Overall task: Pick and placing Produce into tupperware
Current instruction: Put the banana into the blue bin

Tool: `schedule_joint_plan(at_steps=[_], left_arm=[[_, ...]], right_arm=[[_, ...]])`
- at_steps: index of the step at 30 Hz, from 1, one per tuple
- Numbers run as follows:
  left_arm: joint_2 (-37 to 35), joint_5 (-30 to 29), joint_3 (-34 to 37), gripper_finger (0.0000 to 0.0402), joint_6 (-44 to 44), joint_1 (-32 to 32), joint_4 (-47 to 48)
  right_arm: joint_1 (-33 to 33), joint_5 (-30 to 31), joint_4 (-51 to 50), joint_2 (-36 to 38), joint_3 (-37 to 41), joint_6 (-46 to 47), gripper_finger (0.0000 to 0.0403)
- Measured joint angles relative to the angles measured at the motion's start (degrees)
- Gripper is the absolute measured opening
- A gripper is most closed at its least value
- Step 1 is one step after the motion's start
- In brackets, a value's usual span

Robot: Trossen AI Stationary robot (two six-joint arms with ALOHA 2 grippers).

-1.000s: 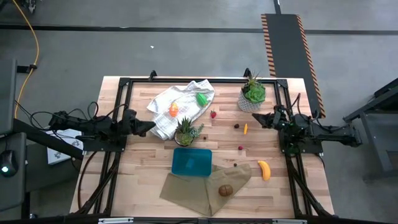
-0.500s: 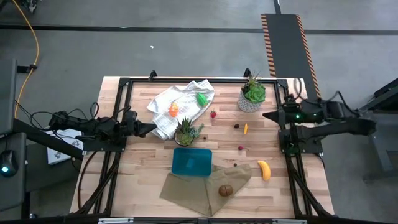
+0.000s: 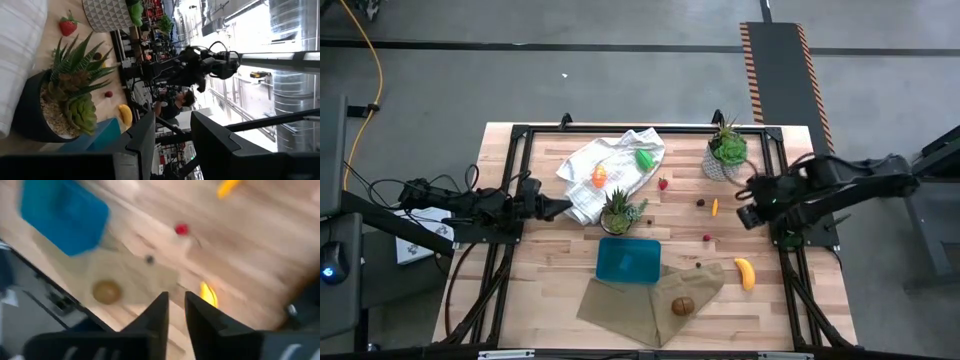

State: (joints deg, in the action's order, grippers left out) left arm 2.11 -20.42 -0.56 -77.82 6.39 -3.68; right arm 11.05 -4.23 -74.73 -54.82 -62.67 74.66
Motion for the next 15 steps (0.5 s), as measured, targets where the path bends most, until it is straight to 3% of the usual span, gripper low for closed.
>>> schedule_joint_plan(at_steps=[6, 10, 15], left_arm=[[0.00, 1.59, 0.00, 0.0115, -0.02, 0.01, 0.09], [0.00, 1.87, 0.00, 0.0115, -0.02, 0.00, 0.11], [0.00, 1.92, 0.00, 0.0115, -0.02, 0.00, 0.16]], right_arm=[[7.34, 1.14, -4.19, -5.03, 0.00, 8.96, 0.0128], [13.63, 5.18, -3.83, -7.54, 0.02, 15.81, 0.0148], [20.94, 5.73, 0.15, -8.20, 3.77, 25.78, 0.0165]])
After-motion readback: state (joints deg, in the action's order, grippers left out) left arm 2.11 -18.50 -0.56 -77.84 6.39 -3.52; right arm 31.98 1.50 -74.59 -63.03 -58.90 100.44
